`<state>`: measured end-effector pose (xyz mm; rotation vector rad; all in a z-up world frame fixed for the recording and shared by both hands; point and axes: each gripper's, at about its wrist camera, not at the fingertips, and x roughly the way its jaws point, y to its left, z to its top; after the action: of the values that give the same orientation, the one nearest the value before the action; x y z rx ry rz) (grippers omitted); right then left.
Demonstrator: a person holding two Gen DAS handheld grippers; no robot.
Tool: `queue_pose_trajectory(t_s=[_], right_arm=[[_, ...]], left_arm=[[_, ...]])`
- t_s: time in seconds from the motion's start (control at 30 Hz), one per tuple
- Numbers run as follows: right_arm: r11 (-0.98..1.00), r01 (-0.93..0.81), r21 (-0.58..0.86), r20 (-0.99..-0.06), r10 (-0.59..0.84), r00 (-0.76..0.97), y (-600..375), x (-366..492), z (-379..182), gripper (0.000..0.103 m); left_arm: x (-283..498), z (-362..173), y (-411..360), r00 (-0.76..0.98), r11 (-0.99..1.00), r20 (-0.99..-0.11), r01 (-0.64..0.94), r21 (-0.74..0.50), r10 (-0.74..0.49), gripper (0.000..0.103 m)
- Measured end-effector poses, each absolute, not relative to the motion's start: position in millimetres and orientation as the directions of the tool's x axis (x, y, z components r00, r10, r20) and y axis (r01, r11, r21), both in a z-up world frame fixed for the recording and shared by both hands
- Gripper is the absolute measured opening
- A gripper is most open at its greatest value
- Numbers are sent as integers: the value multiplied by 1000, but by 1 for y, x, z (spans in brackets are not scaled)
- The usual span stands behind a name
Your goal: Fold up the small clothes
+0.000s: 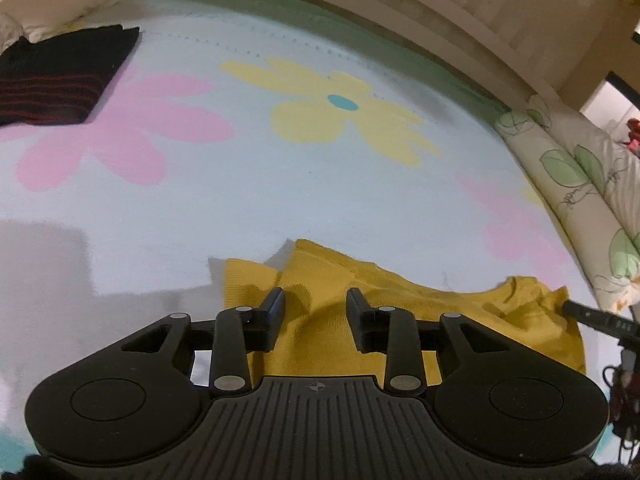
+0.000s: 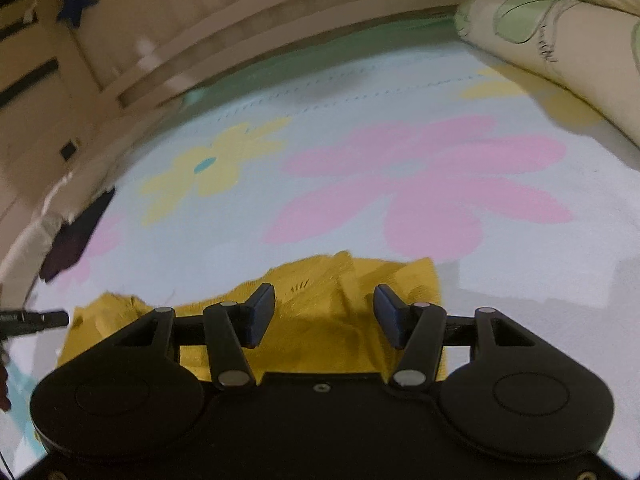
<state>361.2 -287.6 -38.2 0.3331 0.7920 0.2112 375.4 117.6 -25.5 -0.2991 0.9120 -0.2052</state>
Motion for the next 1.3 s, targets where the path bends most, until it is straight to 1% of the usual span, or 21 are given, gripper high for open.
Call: queue_pose_trajectory(t_s=[0.03,0.1,0.13,0.2,0.33,0.5,0.57,0.6,0.63,0.67,0.7,0.73,0.77,0.83,0.9,1.07,1.13,1.2,1.23,1.27,1.3], right_arm=[[932,-65,357,-669,303,679,-284,362,-39,51],[941,-80,330,-681,296,669,-279,362,-40,32],[944,-92,316,-686,294,666,-276,361,-40,18],[948,-119,295,-686,297,664,-271,360,-38,18],[942,-142,305,-666,318,675,-269,358,-32,18],[936,-148,318,-661,331,673,-270,358,-30,18],[939,-146,313,-666,326,671,-270,358,-31,18],[938,-146,315,-668,328,668,-270,358,-32,18],[937,-145,317,-670,330,665,-271,358,-33,18],[938,-145,316,-672,329,663,-270,358,-33,18],[938,-146,315,-673,329,662,-269,358,-33,18],[936,-147,320,-671,334,662,-269,358,-33,16],[934,-144,328,-661,336,671,-270,358,-31,11],[943,-93,319,-635,286,718,-278,358,-25,10],[948,-5,319,-619,212,757,-294,358,-20,10],[942,102,320,-649,140,748,-316,358,-31,10],[942,112,317,-663,136,736,-318,357,-35,10],[933,90,347,-648,170,742,-319,358,-35,22],[926,70,370,-631,195,751,-320,358,-33,33],[923,51,381,-617,213,758,-319,359,-31,56],[923,27,384,-606,230,761,-316,358,-29,66]], left_arm=[[378,-28,118,592,935,-747,30,-353,-302,33],[381,-33,121,582,924,-752,-2,-381,-309,36],[383,-35,120,575,922,-757,-12,-387,-310,39],[387,-38,118,570,925,-763,-15,-381,-305,40],[395,-38,116,583,939,-769,-31,-343,-262,40],[401,-40,119,595,927,-758,-57,-371,-267,42],[403,-41,117,593,924,-757,-53,-378,-275,44],[403,-41,116,595,922,-753,-49,-384,-282,42],[403,-42,115,593,917,-746,-31,-398,-304,37],[401,-42,112,592,912,-735,0,-410,-330,24],[399,-41,108,593,917,-733,23,-397,-333,5],[397,-39,103,601,932,-738,32,-361,-306,5],[393,-34,100,619,947,-737,39,-318,-272,5],[388,-25,101,659,960,-717,27,-278,-226,5],[384,-18,108,694,968,-702,-24,-249,-163,5],[379,-24,120,694,966,-712,-95,-241,-110,5],[380,-29,123,683,957,-719,-105,-270,-128,5],[383,-30,123,671,953,-725,-93,-289,-154,5],[382,-30,122,673,956,-723,-83,-282,-155,5],[383,-29,120,674,959,-722,-73,-274,-155,5],[383,-29,120,676,960,-720,-66,-272,-157,5]])
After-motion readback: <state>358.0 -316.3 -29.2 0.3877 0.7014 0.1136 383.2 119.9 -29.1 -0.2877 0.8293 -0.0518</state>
